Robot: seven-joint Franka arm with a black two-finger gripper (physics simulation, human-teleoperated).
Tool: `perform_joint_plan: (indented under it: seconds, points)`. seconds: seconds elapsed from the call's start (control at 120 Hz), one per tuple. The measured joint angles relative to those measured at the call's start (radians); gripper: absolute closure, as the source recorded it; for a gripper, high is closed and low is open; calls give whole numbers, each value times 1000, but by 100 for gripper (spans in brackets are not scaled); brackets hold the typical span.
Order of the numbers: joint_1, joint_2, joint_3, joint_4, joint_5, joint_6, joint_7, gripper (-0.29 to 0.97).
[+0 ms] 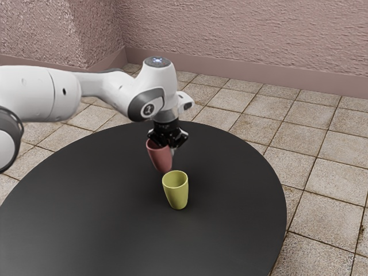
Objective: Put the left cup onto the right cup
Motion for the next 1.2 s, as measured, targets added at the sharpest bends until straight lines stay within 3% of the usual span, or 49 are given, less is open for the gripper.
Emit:
perform_joint_plan:
  seconds: [0.608,1.2]
  points:
    - [-7,-86,-17,9,-3,-84,11,79]
    - [-9,-167,-136,40,-2,-226,-17,79]
